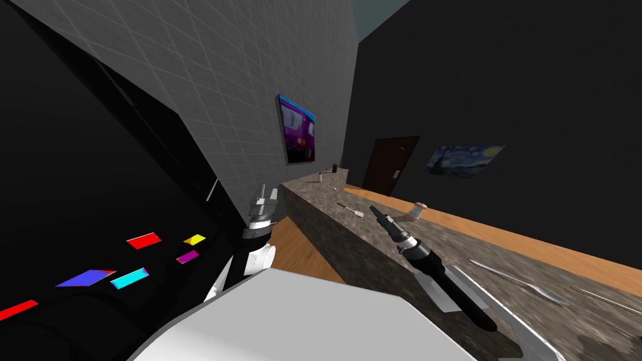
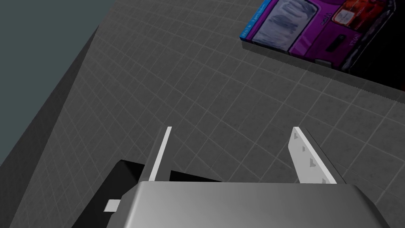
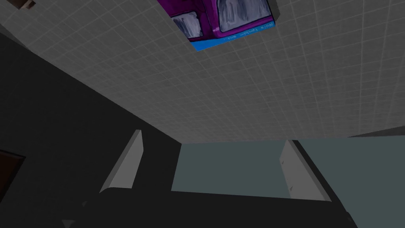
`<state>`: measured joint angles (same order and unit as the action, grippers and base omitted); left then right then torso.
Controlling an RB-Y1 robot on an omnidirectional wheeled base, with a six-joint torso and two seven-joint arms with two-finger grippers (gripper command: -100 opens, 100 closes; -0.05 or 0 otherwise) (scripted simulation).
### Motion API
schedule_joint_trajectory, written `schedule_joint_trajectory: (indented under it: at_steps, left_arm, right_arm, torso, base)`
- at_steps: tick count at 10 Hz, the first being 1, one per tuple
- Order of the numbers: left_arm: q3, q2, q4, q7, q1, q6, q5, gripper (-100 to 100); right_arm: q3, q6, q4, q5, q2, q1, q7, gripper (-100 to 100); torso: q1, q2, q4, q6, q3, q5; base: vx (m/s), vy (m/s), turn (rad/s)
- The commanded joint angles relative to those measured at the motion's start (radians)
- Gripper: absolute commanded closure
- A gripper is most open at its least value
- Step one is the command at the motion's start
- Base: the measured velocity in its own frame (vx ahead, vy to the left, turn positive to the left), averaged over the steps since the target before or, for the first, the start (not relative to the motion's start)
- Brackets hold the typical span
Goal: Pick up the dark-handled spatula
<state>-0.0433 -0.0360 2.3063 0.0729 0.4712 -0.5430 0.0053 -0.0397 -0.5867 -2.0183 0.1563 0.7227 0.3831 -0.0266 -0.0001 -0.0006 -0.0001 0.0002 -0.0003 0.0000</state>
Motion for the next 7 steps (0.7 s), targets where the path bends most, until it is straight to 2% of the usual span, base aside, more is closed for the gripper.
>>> schedule_joint_trajectory:
  at_steps: [1, 2, 3, 4, 5, 6, 7]
  left_arm:
    - [0.000, 0.000, 0.000, 0.000, 0.000, 0.000, 0.000, 0]
    - [0.000, 0.000, 0.000, 0.000, 0.000, 0.000, 0.000, 0]
    - [0.000, 0.000, 0.000, 0.000, 0.000, 0.000, 0.000, 0]
    - [0.000, 0.000, 0.000, 0.000, 0.000, 0.000, 0.000, 0]
    - [0.000, 0.000, 0.000, 0.000, 0.000, 0.000, 0.000, 0]
    - [0.000, 0.000, 0.000, 0.000, 0.000, 0.000, 0.000, 0]
    - [0.000, 0.000, 0.000, 0.000, 0.000, 0.000, 0.000, 0]
  right_arm:
    - [0.006, 0.002, 0.034, 0.013, 0.050, -0.001, -0.015, -100]
    - [0.006, 0.002, 0.034, 0.013, 0.076, -0.001, -0.015, -100]
    - [0.017, 0.007, 0.066, 0.027, 0.106, -0.002, -0.024, -100]
    - [0.017, 0.007, 0.066, 0.027, 0.139, -0.002, -0.024, -100]
    - [0.029, 0.012, 0.098, 0.042, 0.169, -0.002, -0.033, -100]
    - [0.029, 0.012, 0.098, 0.042, 0.198, -0.002, -0.033, -100]
    - [0.043, 0.017, 0.131, 0.056, 0.228, 0.000, -0.041, -100]
  torso:
    - [0.000, 0.000, 0.000, 0.000, 0.000, 0.000]
    - [0.000, 0.000, 0.000, 0.000, 0.000, 0.000]
    - [0.000, 0.000, 0.000, 0.000, 0.000, 0.000]
    - [0.000, -0.001, 0.000, 0.000, 0.000, 0.000]
    - [0.000, -0.001, 0.000, 0.000, 0.000, 0.000]
    - [0.000, -0.001, 0.000, 0.000, -0.001, 0.000]
    - [0.000, -0.001, 0.000, 0.000, 0.000, 0.000]
  base:
    - [0.007, 0.005, 0.144]
    - [0.008, 0.003, 0.076]
    - [0.013, 0.006, 0.157]
    - [0.011, 0.001, 0.079]
    - [0.015, 0.007, 0.139]
    - [0.016, 0.004, 0.100]
    - [0.022, 0.007, 0.211]
